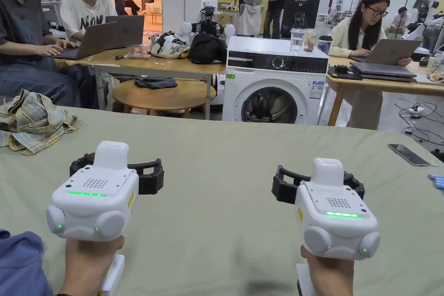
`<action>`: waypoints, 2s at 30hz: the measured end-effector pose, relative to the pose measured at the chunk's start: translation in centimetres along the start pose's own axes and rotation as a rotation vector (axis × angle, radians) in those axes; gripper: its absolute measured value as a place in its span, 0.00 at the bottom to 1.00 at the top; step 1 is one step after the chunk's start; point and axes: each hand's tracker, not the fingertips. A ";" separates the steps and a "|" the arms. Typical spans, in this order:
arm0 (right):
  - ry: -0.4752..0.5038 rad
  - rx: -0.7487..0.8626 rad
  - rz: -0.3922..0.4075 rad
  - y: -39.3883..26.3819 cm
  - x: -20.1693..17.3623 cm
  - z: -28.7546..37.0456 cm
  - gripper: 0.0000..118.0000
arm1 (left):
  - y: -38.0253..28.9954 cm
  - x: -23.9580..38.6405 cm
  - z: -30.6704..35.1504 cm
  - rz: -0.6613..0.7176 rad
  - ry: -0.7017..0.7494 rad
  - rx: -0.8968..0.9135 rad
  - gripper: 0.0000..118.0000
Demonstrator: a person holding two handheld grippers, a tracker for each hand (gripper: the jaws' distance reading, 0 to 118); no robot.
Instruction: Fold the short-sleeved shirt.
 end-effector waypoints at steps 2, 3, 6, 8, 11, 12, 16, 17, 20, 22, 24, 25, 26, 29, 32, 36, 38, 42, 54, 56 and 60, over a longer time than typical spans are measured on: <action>0.002 0.000 -0.001 0.0 0.0 -0.1 1.00 | 0.0 0.0 0.1 -0.001 0.000 0.000 1.00; 0.000 0.001 0.001 0.0 0.0 -0.1 1.00 | 0.1 0.0 0.1 -0.003 0.000 0.001 1.00; -0.003 0.000 -0.002 0.1 0.0 -0.3 1.00 | 0.3 0.0 0.1 -0.009 0.004 0.007 1.00; -0.003 0.000 -0.005 0.1 0.1 -0.3 1.00 | 0.5 0.2 0.3 -0.008 0.005 0.007 1.00; -0.008 -0.006 -0.006 0.2 0.1 -0.3 1.00 | 0.5 0.1 0.1 -0.005 0.000 0.004 1.00; -0.005 -0.007 -0.005 0.3 0.1 -0.3 1.00 | 0.5 0.0 0.0 -0.001 -0.001 0.000 1.00; -0.010 -0.008 -0.001 0.6 0.1 0.2 1.00 | 0.2 -0.1 -0.4 0.005 -0.003 -0.016 1.00; -0.010 -0.010 -0.002 0.6 0.2 0.1 1.00 | 0.2 -0.1 -0.5 0.005 -0.004 -0.015 1.00; -0.011 -0.017 -0.005 0.6 0.3 0.1 1.00 | 0.0 -0.2 -0.7 0.006 -0.013 -0.019 1.00; -0.017 -0.017 -0.002 0.5 0.4 0.0 1.00 | 0.1 -0.2 -0.7 0.000 -0.015 -0.023 1.00; -0.019 -0.020 0.002 0.4 0.4 0.0 1.00 | 0.2 -0.2 -0.6 -0.009 -0.016 -0.025 1.00; -0.020 -0.021 0.002 0.2 0.5 -0.3 1.00 | 0.3 -0.2 -0.6 -0.010 -0.015 -0.023 1.00; -0.017 -0.022 0.001 0.2 0.5 -0.4 1.00 | 0.3 -0.2 -0.6 -0.010 -0.015 -0.023 1.00; -0.024 -0.017 0.007 0.1 0.5 -0.6 0.99 | 0.6 -0.3 -0.2 0.002 -0.024 -0.011 0.98; -0.013 0.002 -0.004 0.1 0.5 -0.7 0.60 | 0.7 -0.4 0.5 0.028 -0.054 0.011 0.64; -0.009 -0.008 0.005 0.3 0.2 -0.6 0.03 | 0.8 0.0 0.7 0.003 -0.013 0.014 0.07; 0.002 -0.009 0.017 0.3 0.0 -0.4 0.00 | 0.6 0.0 1.0 0.003 -0.014 0.026 0.00; 0.014 0.040 0.036 0.4 -0.3 1.0 0.00 | 0.5 0.4 1.5 -0.039 0.011 0.062 0.00; -0.029 -0.001 0.007 1.8 -1.7 1.3 0.00 | 1.4 -2.3 2.1 0.019 0.045 -0.003 0.00; -0.003 -0.008 0.009 2.0 -3.4 1.3 0.00 | 1.3 -4.0 1.9 0.031 0.053 -0.022 0.00; 0.086 -0.022 0.030 2.5 -8.0 1.5 0.00 | 2.1 -7.5 3.9 0.050 0.098 -0.081 0.00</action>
